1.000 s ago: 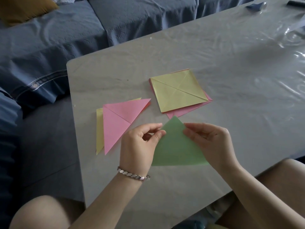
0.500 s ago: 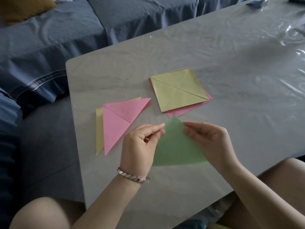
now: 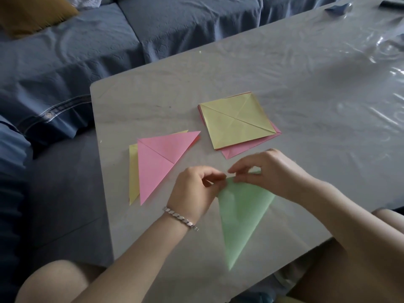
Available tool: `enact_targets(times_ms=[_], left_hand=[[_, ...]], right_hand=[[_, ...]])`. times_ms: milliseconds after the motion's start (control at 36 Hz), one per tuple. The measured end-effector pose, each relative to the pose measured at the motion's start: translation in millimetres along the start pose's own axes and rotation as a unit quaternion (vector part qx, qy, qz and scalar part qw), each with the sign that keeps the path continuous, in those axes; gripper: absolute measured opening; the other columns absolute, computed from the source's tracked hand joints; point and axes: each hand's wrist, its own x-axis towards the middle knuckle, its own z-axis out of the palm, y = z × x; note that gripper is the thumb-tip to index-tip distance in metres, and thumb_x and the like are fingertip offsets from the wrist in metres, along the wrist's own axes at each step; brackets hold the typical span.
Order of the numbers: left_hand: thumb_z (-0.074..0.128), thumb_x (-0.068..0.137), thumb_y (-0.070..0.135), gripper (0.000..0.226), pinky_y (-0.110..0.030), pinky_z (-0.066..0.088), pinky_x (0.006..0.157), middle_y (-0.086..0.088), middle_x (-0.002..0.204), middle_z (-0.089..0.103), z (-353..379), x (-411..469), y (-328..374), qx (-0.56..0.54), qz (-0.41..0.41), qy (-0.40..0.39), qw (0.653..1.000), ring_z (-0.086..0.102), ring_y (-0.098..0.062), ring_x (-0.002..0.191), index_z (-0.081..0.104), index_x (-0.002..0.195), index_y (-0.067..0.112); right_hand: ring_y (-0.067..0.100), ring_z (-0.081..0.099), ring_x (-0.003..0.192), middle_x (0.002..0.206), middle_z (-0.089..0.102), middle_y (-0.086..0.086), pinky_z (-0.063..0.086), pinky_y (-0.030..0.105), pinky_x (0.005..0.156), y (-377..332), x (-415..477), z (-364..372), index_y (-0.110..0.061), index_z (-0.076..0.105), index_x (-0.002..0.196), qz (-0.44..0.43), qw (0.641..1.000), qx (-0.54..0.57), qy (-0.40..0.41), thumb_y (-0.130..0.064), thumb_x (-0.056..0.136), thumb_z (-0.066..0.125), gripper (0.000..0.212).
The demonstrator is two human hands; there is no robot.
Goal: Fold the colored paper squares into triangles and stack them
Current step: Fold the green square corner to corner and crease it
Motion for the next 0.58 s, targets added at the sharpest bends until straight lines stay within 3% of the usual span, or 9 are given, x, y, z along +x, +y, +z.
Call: enact_targets(times_ms=[83, 139, 194, 250, 306, 361, 444, 528, 583], left_hand=[[0.068, 0.078, 0.003, 0.011, -0.014, 0.047, 0.048, 0.006, 0.057, 0.062, 5, 6, -6, -0.064, -0.053, 0.060, 0.995, 0.052, 0.000, 0.040, 0.068, 0.073, 0.013], [0.068, 0.078, 0.006, 0.012, -0.022, 0.053, 0.055, 0.008, 0.058, 0.063, 7, 12, -14, -0.075, -0.081, 0.101, 0.989, 0.056, -0.004, 0.043, 0.069, 0.071, 0.015], [0.069, 0.078, 0.008, 0.018, -0.024, 0.054, 0.061, 0.010, 0.060, 0.064, 9, 17, -23, -0.052, -0.087, 0.124, 0.987, 0.058, -0.007, 0.048, 0.068, 0.066, 0.021], [0.069, 0.078, 0.009, 0.015, -0.017, 0.049, 0.060, 0.009, 0.063, 0.065, 11, 20, -30, -0.005, -0.084, 0.136, 0.987, 0.058, -0.006, 0.053, 0.069, 0.068, 0.020], [0.068, 0.078, 0.009, 0.008, -0.011, 0.043, 0.057, 0.007, 0.067, 0.066, 12, 21, -35, 0.039, -0.078, 0.142, 0.986, 0.057, -0.004, 0.058, 0.072, 0.073, 0.014], [0.068, 0.079, 0.011, 0.006, -0.016, 0.044, 0.060, 0.004, 0.072, 0.068, 12, 21, -39, 0.075, -0.074, 0.139, 0.985, 0.058, -0.008, 0.064, 0.073, 0.078, 0.013], [0.066, 0.080, 0.013, 0.007, -0.021, 0.045, 0.065, 0.003, 0.078, 0.070, 12, 21, -42, 0.104, -0.078, 0.134, 0.982, 0.059, -0.012, 0.071, 0.073, 0.081, 0.014], [0.067, 0.080, 0.012, 0.007, -0.020, 0.044, 0.065, 0.003, 0.079, 0.070, 11, 22, -46, 0.105, -0.080, 0.132, 0.982, 0.060, -0.011, 0.071, 0.073, 0.080, 0.014], [0.067, 0.080, 0.012, 0.007, -0.020, 0.045, 0.065, 0.004, 0.078, 0.070, 11, 23, -48, 0.102, -0.084, 0.128, 0.983, 0.060, -0.011, 0.071, 0.073, 0.079, 0.014]], right_hand=[[0.018, 0.066, 0.081, 0.085, 0.071, -0.005, 0.045, 0.023, 0.079, 4, 10, 5, -0.015, 0.074, 0.089, -0.102, 0.985, -0.102, 0.099, -0.021, 0.077, 0.066, 0.016], [0.020, 0.067, 0.086, 0.091, 0.072, 0.000, 0.049, 0.029, 0.081, 8, 9, 18, -0.011, 0.074, 0.089, -0.121, 0.979, -0.111, 0.122, -0.017, 0.077, 0.064, 0.016], [0.020, 0.067, 0.091, 0.099, 0.071, 0.002, 0.052, 0.033, 0.083, 10, 3, 33, -0.012, 0.074, 0.092, -0.125, 0.982, -0.103, 0.093, -0.022, 0.082, 0.059, 0.021], [0.019, 0.066, 0.096, 0.105, 0.070, 0.002, 0.053, 0.035, 0.085, 16, -8, 51, -0.013, 0.073, 0.097, -0.127, 0.986, -0.108, 0.028, -0.029, 0.086, 0.051, 0.028], [0.017, 0.064, 0.103, 0.112, 0.068, 0.000, 0.053, 0.036, 0.087, 23, -20, 68, -0.015, 0.070, 0.103, -0.119, 0.985, -0.122, -0.037, -0.025, 0.083, 0.057, 0.026], [0.015, 0.062, 0.108, 0.117, 0.065, -0.004, 0.052, 0.034, 0.090, 30, -31, 80, -0.017, 0.068, 0.108, -0.104, 0.983, -0.139, -0.052, -0.025, 0.080, 0.059, 0.031], [0.009, 0.059, 0.111, 0.120, 0.064, -0.008, 0.041, 0.027, 0.097, 34, -44, 84, -0.019, 0.068, 0.111, -0.061, 0.982, -0.176, -0.034, -0.038, 0.089, 0.037, 0.042], [0.011, 0.060, 0.111, 0.121, 0.063, -0.004, 0.044, 0.033, 0.095, 39, -42, 79, -0.016, 0.067, 0.113, -0.006, 0.977, -0.214, -0.004, -0.043, 0.098, 0.014, 0.061], [0.016, 0.061, 0.110, 0.121, 0.063, 0.001, 0.045, 0.038, 0.093, 45, -37, 77, -0.011, 0.067, 0.112, 0.010, 0.974, -0.224, 0.019, -0.040, 0.094, 0.026, 0.053]])
